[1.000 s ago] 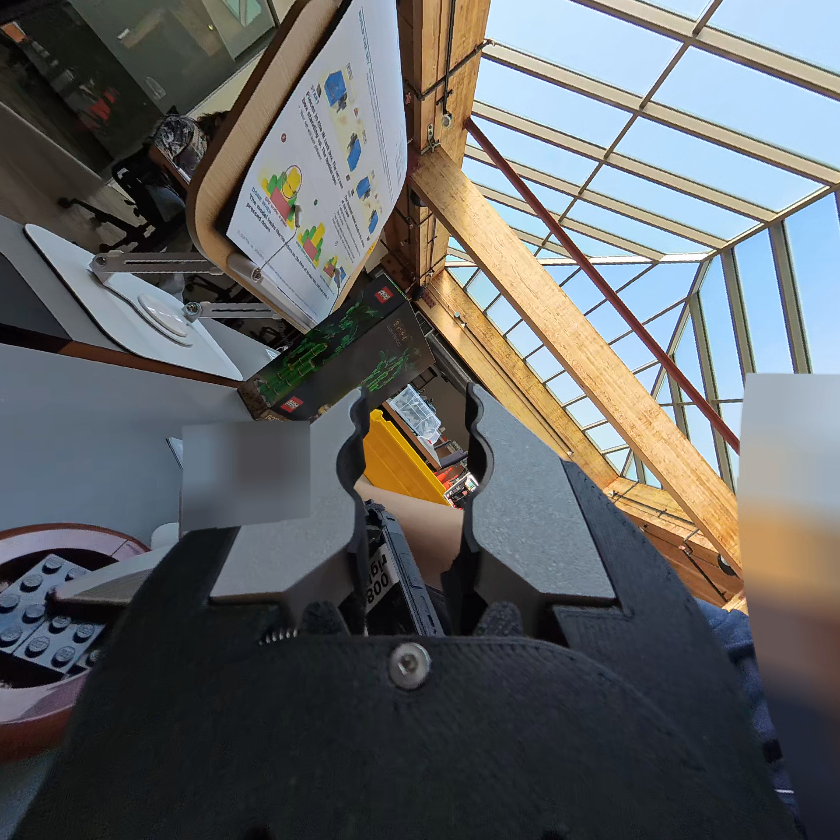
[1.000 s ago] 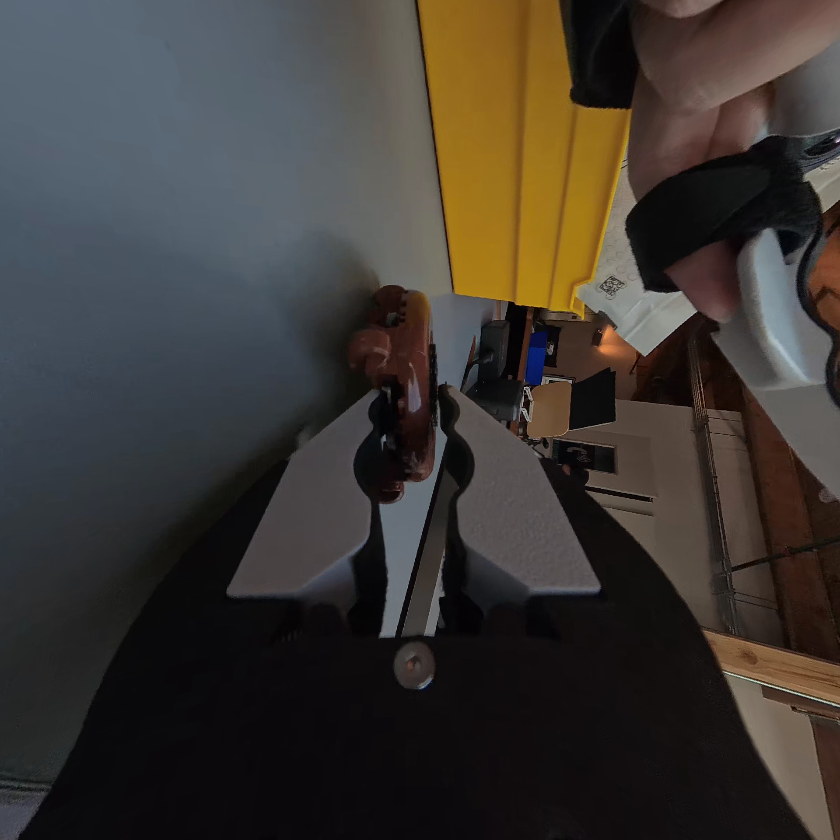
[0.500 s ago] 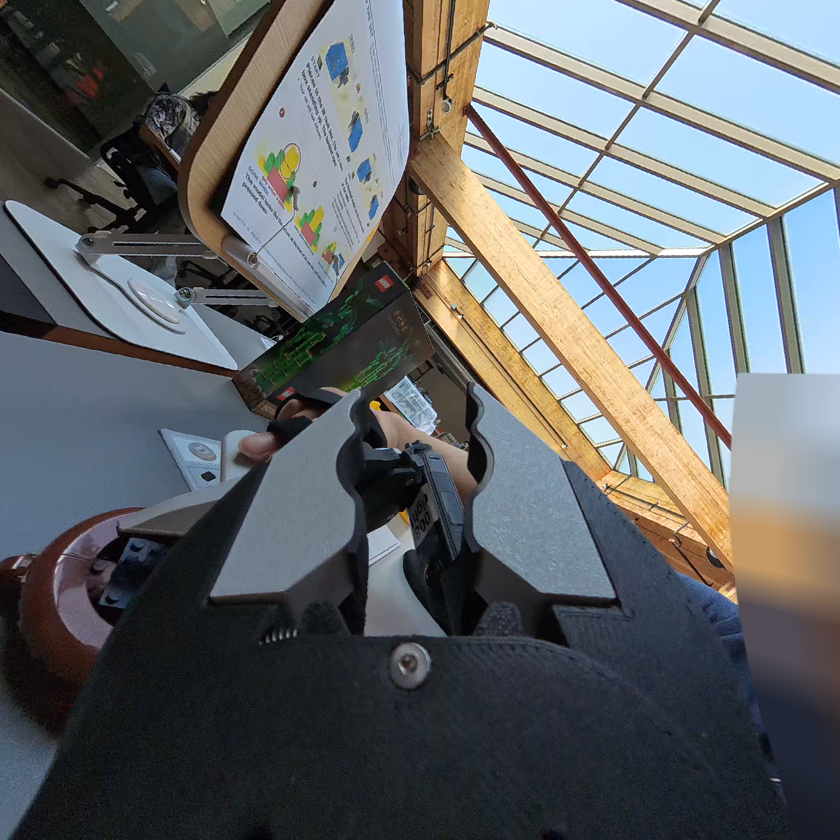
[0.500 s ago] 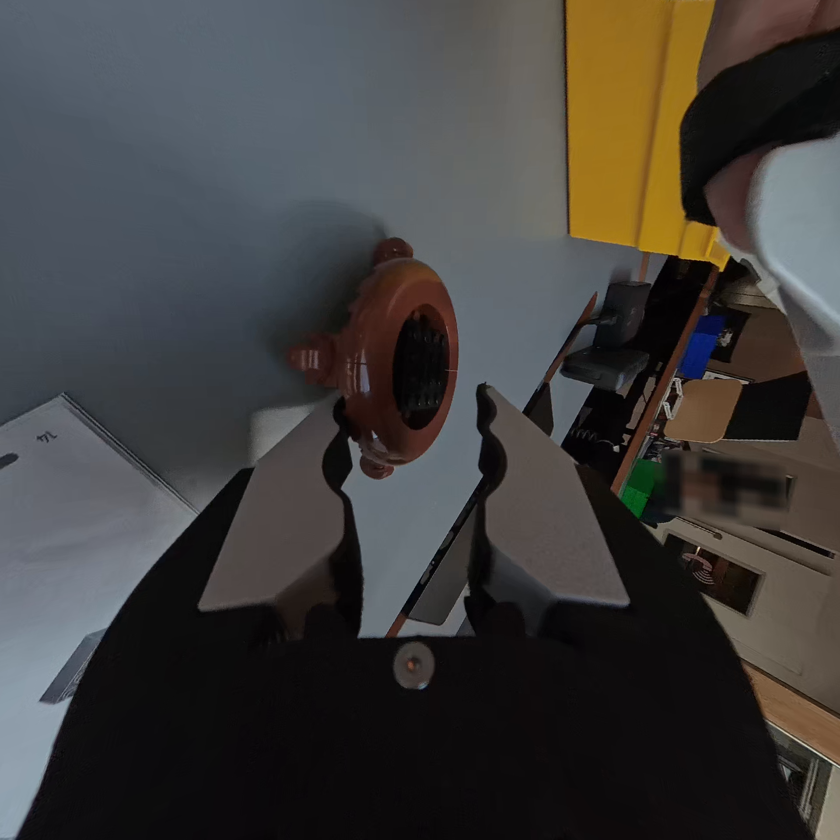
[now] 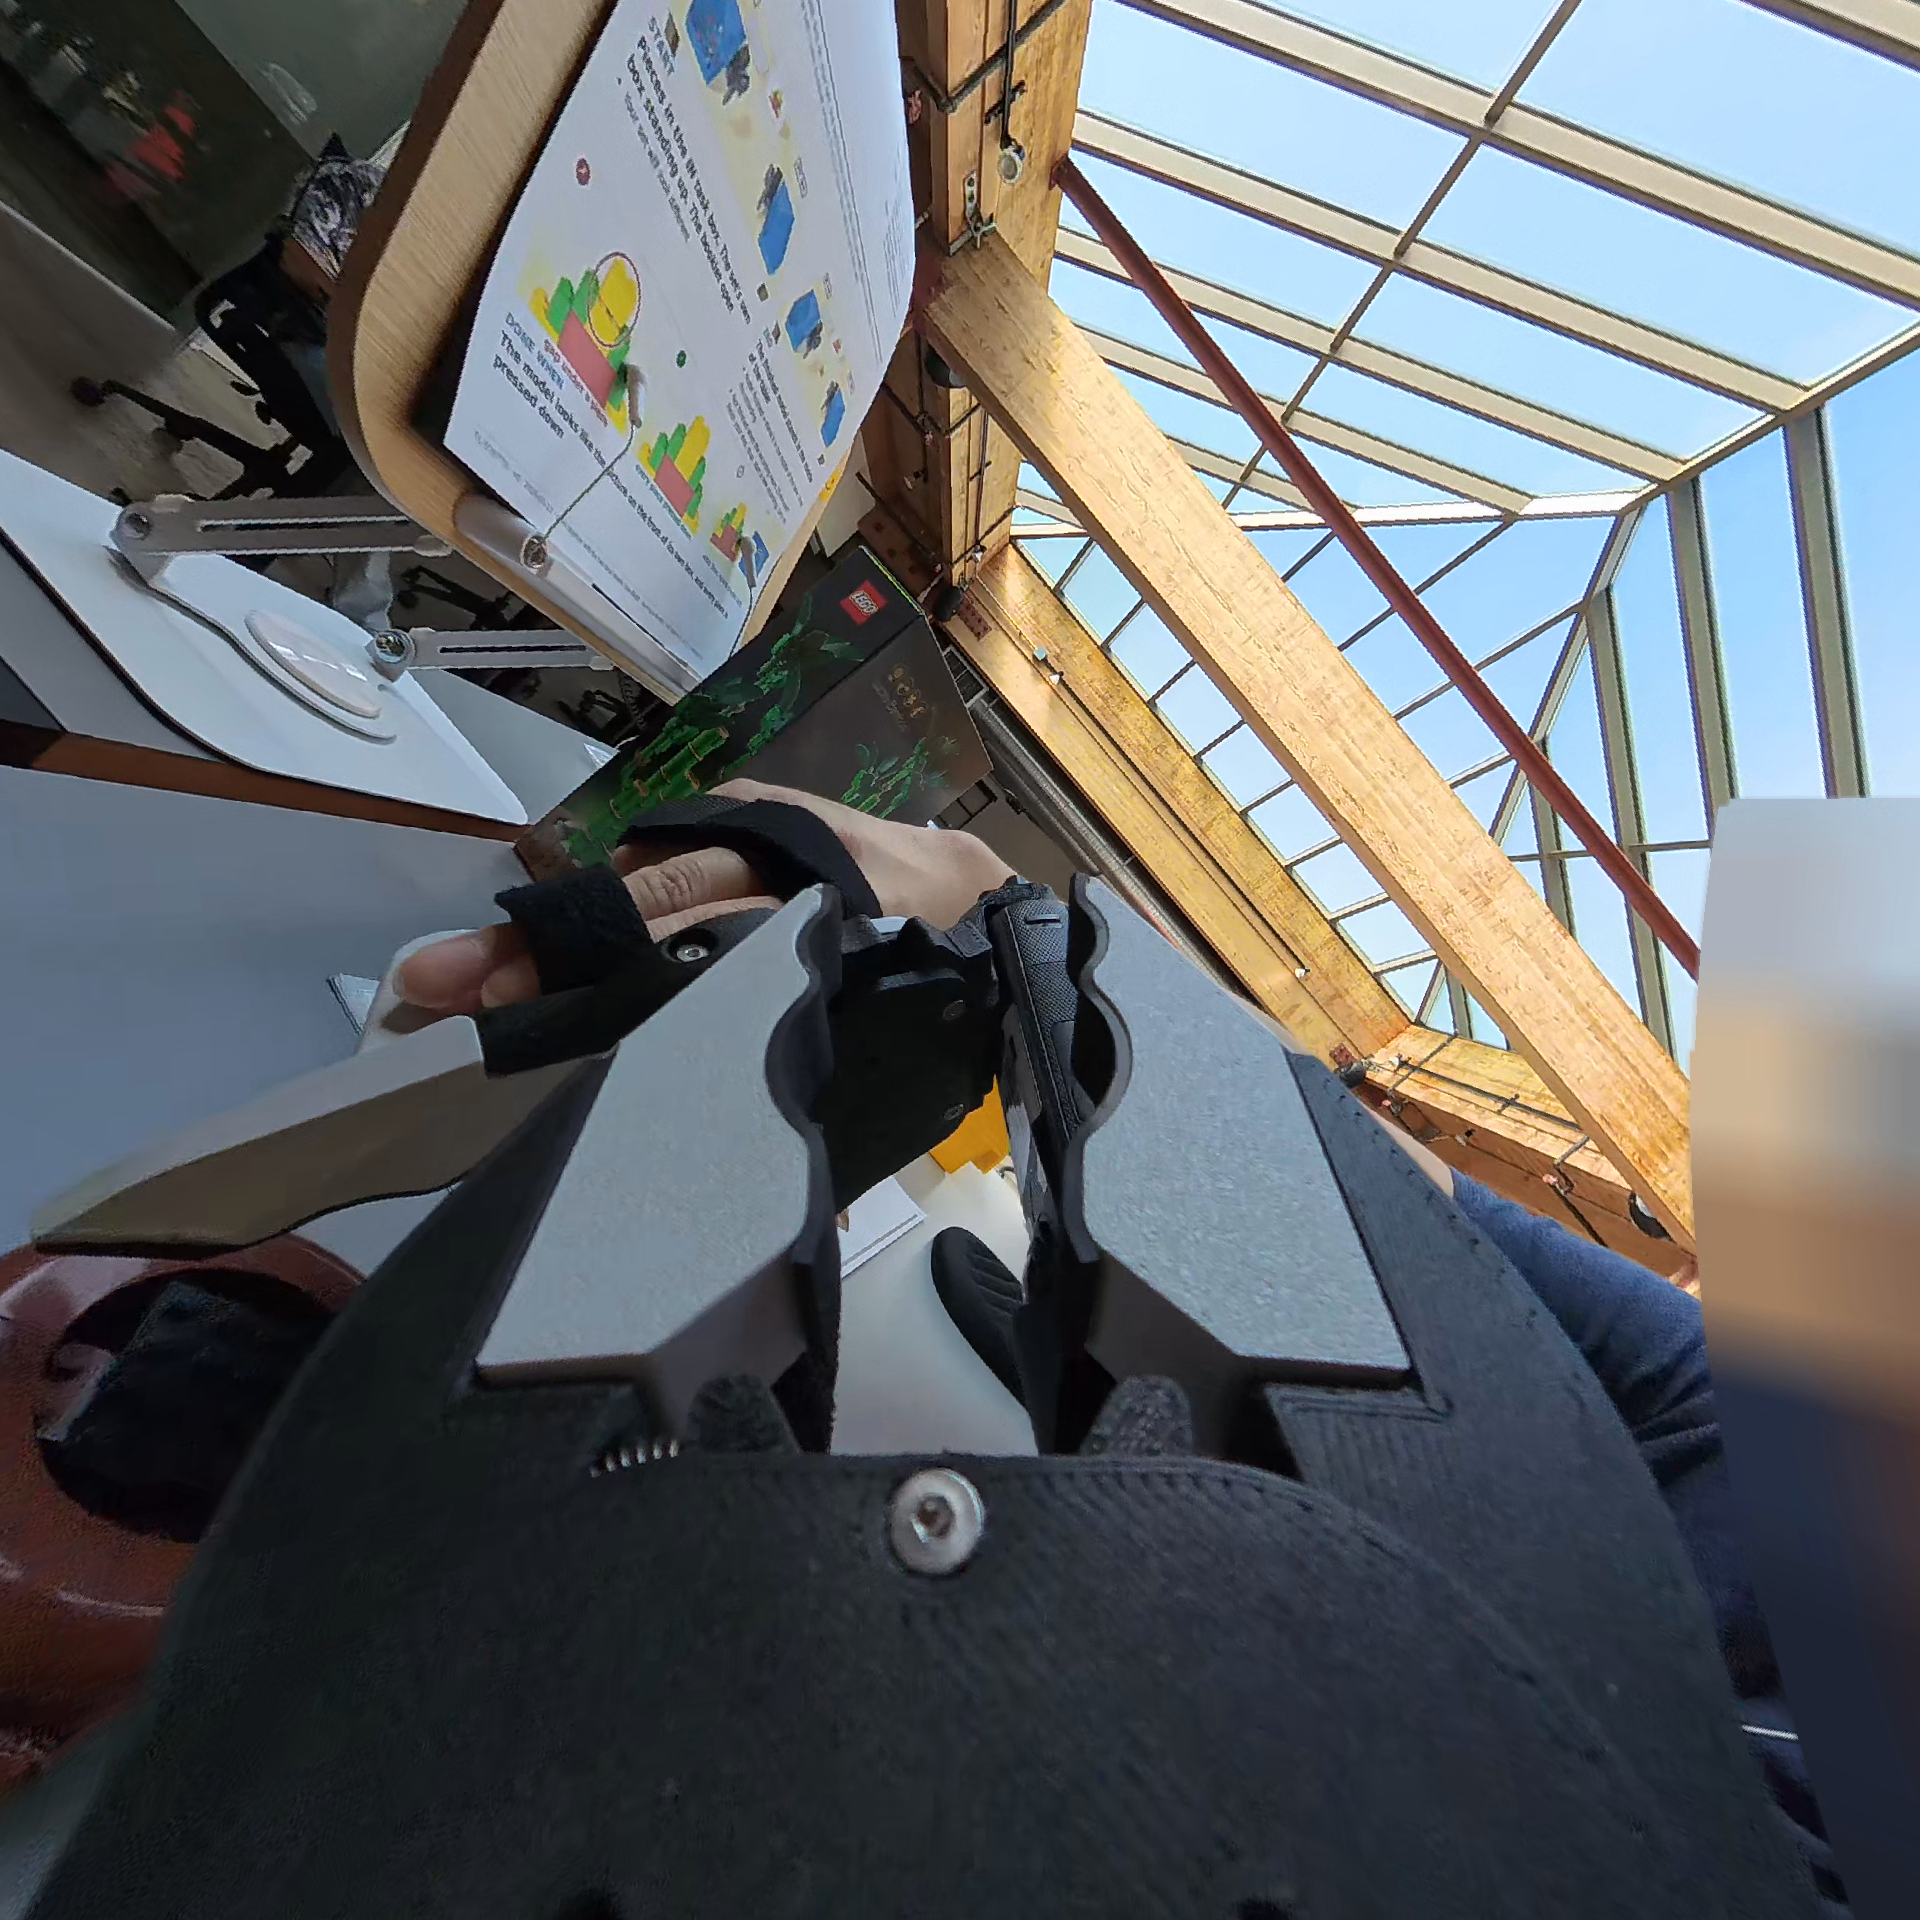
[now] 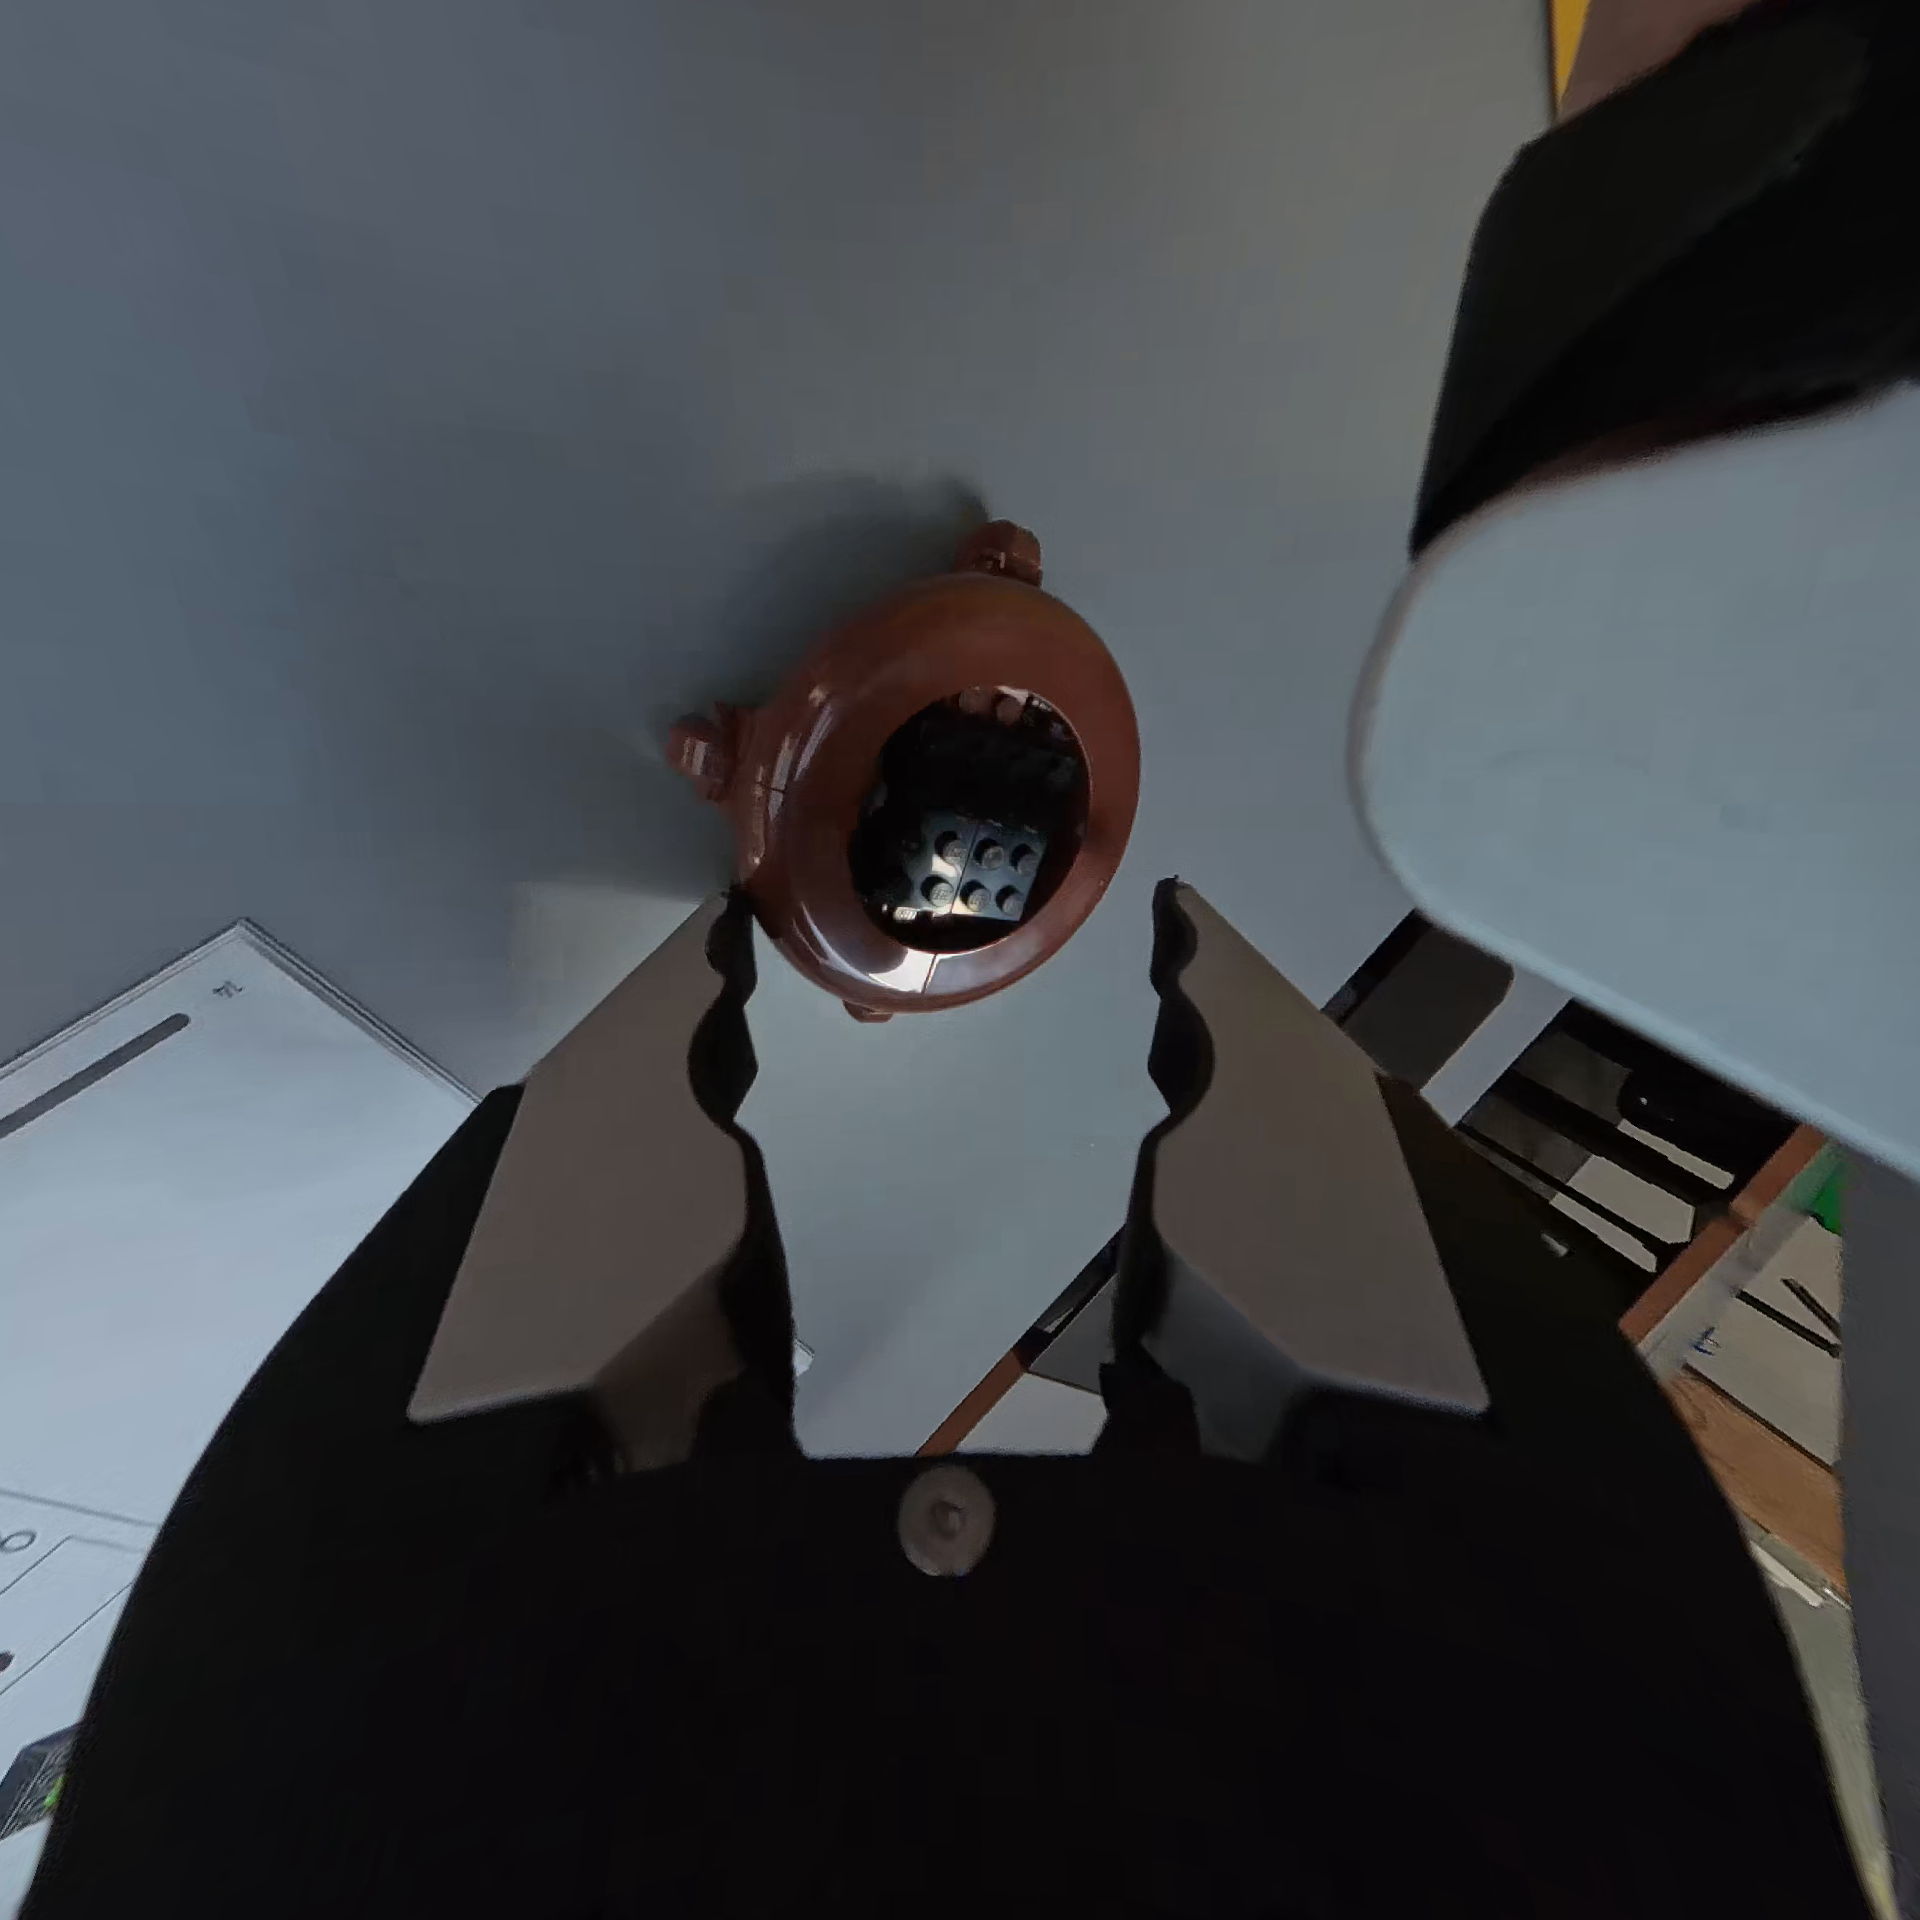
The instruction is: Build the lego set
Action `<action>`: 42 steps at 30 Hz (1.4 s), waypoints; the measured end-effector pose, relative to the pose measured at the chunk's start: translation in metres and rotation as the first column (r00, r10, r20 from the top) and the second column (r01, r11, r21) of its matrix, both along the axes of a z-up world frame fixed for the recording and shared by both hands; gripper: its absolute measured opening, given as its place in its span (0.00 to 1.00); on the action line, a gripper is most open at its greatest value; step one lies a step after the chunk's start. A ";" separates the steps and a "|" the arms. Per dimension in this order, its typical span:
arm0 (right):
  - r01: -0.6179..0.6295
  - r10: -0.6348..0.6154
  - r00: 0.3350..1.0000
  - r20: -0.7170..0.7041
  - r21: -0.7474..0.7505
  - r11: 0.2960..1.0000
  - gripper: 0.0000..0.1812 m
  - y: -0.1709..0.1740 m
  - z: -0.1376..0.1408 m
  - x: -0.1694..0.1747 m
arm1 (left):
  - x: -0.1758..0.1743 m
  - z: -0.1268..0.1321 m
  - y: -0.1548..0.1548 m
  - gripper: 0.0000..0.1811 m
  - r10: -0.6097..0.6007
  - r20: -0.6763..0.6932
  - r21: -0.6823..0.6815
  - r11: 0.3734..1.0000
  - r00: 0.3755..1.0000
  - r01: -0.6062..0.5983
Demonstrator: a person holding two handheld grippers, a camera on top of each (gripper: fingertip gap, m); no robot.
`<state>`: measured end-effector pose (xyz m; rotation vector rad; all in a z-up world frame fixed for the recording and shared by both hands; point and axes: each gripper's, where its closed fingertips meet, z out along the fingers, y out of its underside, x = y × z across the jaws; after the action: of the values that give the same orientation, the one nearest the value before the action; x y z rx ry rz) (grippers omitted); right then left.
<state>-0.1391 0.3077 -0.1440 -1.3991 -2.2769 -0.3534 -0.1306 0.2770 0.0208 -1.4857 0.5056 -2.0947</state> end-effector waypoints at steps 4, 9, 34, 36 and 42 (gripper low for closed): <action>-0.023 0.023 0.999 -0.049 0.002 1.000 0.48 -0.010 0.011 -0.009 | -0.007 0.005 0.007 0.22 0.028 0.045 -0.008 1.000 0.999 -0.028; -0.085 0.096 0.993 -0.074 0.133 0.987 0.47 -0.031 0.025 0.002 | -0.008 0.009 0.004 0.24 0.033 0.049 0.024 0.999 0.998 -0.034; 0.909 -0.175 0.016 -0.984 -0.059 0.412 0.28 -0.139 0.264 0.311 | 0.025 0.035 -0.062 0.29 0.610 -0.149 0.745 0.587 0.779 -0.317; 0.897 -0.185 -0.016 -0.983 -0.095 0.432 0.26 -0.138 0.263 0.304 | 0.000 0.056 -0.065 0.24 0.608 -0.155 0.724 0.606 0.779 -0.329; 0.801 -0.297 -0.020 -0.955 -0.193 0.566 0.05 -0.127 0.240 0.259 | -0.119 0.104 -0.078 0.16 0.618 -0.190 0.677 0.646 0.763 -0.354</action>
<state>0.1201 0.1803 0.0955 -1.5769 -0.4100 -0.1326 -0.2498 0.1993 0.1252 -1.4336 0.7346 -1.0263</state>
